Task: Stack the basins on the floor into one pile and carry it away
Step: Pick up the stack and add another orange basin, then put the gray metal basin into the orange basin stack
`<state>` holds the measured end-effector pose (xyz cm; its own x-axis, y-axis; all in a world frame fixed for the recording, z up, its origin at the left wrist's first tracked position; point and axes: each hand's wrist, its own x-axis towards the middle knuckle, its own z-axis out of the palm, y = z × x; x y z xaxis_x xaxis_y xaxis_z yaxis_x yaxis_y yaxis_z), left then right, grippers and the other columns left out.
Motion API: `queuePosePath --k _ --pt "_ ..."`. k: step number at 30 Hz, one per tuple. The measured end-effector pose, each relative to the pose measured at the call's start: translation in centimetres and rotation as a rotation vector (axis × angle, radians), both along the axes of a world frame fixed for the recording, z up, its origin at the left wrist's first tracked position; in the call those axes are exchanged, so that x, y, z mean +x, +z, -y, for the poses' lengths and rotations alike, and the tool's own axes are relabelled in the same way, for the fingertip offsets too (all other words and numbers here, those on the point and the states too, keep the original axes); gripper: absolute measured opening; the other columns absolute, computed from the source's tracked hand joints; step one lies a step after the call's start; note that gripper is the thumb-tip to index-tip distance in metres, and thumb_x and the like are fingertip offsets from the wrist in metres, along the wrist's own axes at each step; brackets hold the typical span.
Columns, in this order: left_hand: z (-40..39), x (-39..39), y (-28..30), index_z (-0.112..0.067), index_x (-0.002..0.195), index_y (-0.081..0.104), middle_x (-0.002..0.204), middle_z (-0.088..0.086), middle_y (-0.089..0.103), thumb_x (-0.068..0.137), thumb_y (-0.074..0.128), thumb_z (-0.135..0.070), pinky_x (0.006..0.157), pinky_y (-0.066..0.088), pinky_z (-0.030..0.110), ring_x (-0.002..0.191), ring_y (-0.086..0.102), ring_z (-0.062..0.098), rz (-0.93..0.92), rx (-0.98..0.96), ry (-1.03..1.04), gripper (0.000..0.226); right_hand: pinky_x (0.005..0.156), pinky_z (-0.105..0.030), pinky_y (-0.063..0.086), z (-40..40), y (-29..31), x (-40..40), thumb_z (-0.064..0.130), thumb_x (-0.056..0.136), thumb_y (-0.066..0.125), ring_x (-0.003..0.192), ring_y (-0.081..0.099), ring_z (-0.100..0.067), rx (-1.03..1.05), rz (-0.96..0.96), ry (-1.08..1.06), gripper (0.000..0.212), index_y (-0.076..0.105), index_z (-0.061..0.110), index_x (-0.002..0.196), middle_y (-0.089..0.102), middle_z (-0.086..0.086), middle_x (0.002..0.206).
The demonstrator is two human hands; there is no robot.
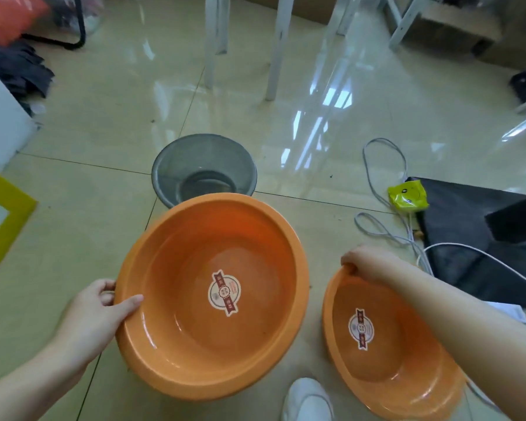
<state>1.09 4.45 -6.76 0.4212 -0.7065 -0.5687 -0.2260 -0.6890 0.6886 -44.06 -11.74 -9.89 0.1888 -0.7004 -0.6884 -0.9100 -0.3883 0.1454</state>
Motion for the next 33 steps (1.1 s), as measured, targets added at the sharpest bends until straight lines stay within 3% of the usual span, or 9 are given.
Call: queuePosePath --k 6,11,14,16,18,22,25,29,33 --pt "-1.0 0.2 0.1 -0.016 0.1 0.06 0.089 0.002 0.071 0.078 0.08 -0.026 0.081 0.055 0.048 0.083 0.069 0.026 0.102 -0.013 -0.028 0.032 0.069 -0.039 0.047 0.9 5.7 0.2 0.015 0.086 0.06 0.088 0.064 -0.033 -0.04 0.092 0.061 0.005 0.059 0.016 0.082 0.068 -0.009 0.094" --pt "-0.9 0.0 -0.9 -0.026 0.117 0.058 0.104 0.008 0.058 0.093 0.047 -0.049 0.086 0.048 0.048 0.101 0.058 0.031 0.395 0.0 -0.306 0.035 0.077 -0.042 0.053 3.4 13.9 3.7 0.024 0.089 0.064 0.084 0.064 -0.025 -0.121 0.173 0.095 0.005 0.064 0.02 0.088 0.067 0.0 0.089" --pt "-1.5 1.5 -4.1 -0.033 0.145 0.038 0.131 0.007 0.062 0.099 0.044 -0.039 0.101 0.045 0.052 0.12 0.058 0.032 0.222 0.055 -0.319 0.047 0.064 -0.037 0.043 4.6 17.9 7.6 0.022 0.088 0.066 0.067 0.054 -0.018 -0.172 0.271 0.132 0.028 0.049 0.026 0.067 0.055 0.007 0.07" --pt "-1.6 0.9 -2.9 -0.041 0.135 0.043 0.123 0.004 0.067 0.1 0.047 -0.03 0.088 0.054 0.049 0.11 0.064 0.03 0.164 0.032 -0.276 0.037 0.057 -0.034 0.038 5.2 19.2 10.2 0.022 0.086 0.067 0.065 0.054 -0.018 -0.192 0.316 0.124 0.023 0.052 0.021 0.068 0.057 0.002 0.069" --pt "-1.4 0.6 -2.1 -0.038 0.129 0.047 0.109 0.002 0.069 0.1 0.047 -0.026 0.064 0.056 0.038 0.093 0.068 0.026 0.085 0.041 -0.23 0.031 0.057 -0.032 0.04 5.6 19.1 12.5 0.025 0.086 0.069 0.069 0.059 -0.023 -0.175 0.369 0.107 0.016 0.06 0.013 0.078 0.062 -0.004 0.073" --pt "-1.3 0.7 -1.7 -0.023 0.121 0.06 0.107 0.01 0.071 0.099 0.05 -0.014 0.053 0.055 0.02 0.075 0.069 0.005 -0.051 0.066 -0.138 0.026 0.059 -0.033 0.043 4.3 15.7 16.7 0.024 0.089 0.069 0.068 0.058 -0.018 -0.072 0.504 0.025 0.019 0.06 0.015 0.076 0.062 -0.002 0.072" --pt "-1.7 1.5 -1.5 -0.02 0.082 0.064 0.057 -0.009 0.072 0.101 0.044 -0.014 0.043 0.045 0.006 0.047 0.061 -0.009 -0.148 0.092 -0.049 0.029 0.063 -0.031 0.044 2.8 11.0 18.4 0.031 0.093 0.065 0.074 0.059 -0.016 0.005 0.543 -0.085 0.012 0.063 0.02 0.087 0.063 0.004 0.081" --pt "-2.3 3.1 -2.2 -0.018 0.102 0.077 0.096 0.015 0.078 0.088 0.022 -0.075 0.091 0.055 0.047 0.1 0.07 0.034 -0.373 0.084 0.126 0.08 0.072 -0.036 0.054 2.0 6.5 18.7 0.034 0.093 0.062 0.08 0.066 -0.018 0.025 0.574 -0.286 0.019 0.068 0.016 0.095 0.071 -0.003 0.09" --pt "-2.2 3.2 -2.2 -0.021 0.108 0.075 0.101 0.014 0.076 0.083 0.022 -0.079 0.075 0.055 0.04 0.093 0.072 0.029 -0.415 0.122 0.096 0.083 0.073 -0.041 0.059 1.9 4.1 18.5 0.031 0.088 0.064 0.078 0.067 -0.021 -0.055 0.577 -0.339 0.022 0.069 0.011 0.097 0.072 -0.008 0.089"
